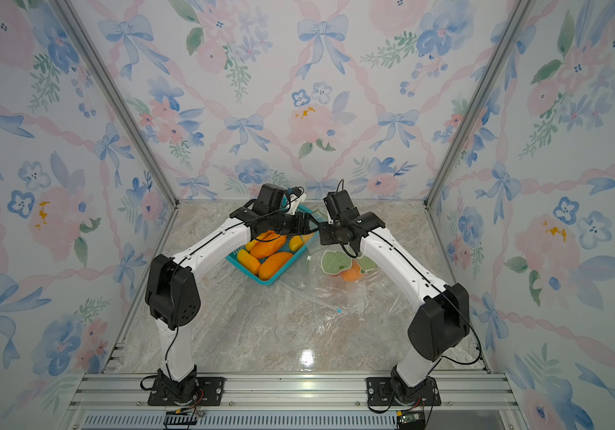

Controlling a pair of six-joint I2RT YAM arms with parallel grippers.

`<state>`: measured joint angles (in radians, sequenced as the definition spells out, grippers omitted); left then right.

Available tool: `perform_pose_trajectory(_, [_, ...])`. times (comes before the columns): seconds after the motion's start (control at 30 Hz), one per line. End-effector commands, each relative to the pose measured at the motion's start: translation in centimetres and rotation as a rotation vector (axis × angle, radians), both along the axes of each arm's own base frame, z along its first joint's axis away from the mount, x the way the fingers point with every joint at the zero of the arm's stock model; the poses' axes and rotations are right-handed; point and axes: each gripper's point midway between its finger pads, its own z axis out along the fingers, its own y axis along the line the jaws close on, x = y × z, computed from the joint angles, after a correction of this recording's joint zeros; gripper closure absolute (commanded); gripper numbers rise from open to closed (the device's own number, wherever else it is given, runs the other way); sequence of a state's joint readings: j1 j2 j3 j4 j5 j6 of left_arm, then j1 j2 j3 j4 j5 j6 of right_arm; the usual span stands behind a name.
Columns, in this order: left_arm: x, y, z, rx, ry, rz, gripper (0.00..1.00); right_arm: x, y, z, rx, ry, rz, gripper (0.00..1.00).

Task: Place the mango in a zip-top bag and seal the zipper
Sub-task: Place the mango in the zipper food storage bag, then pick up the mango from the basket.

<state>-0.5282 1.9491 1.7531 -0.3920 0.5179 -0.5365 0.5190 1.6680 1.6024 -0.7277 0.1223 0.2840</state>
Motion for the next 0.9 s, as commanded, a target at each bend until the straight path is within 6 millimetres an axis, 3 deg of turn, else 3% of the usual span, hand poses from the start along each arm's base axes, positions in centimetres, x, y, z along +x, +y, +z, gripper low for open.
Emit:
perform_pose_trajectory(0.0, [1.5,4.9,3.5,0.067,-0.149,0.126,0.3,-0.4,-0.2,1.4,0.037,-0.027,-0.006,0.96])
perform_pose_trajectory(0.13, [3.8,10.2,3.7,0.271,-0.312,0.265,0.21,-0.4,-0.2,1.6,0.045,-0.029,-0.01,0.96])
perform_pose_trajectory(0.27, [6.2,12.8,1.9,0.524,-0.438,0.287,0.15,-0.4,-0.1,1.8,0.058,-0.032,-0.012,0.95])
perform_pose_trajectory(0.43, [8.5,12.8,-2.2,0.735,-0.509,0.157,0.02,-0.3,0.0,1.6,0.061,-0.028,-0.015,0.95])
perform_pose_trajectory(0.67, [10.8,11.8,-5.1,0.849,-0.57,0.026,0.02,0.0,0.2,1.2,0.065,-0.024,-0.021,0.95])
perform_pose_trajectory(0.87, [12.1,12.1,-7.7,0.938,-0.55,-0.01,0.02,0.2,0.2,1.2,0.063,-0.021,-0.023,0.95])
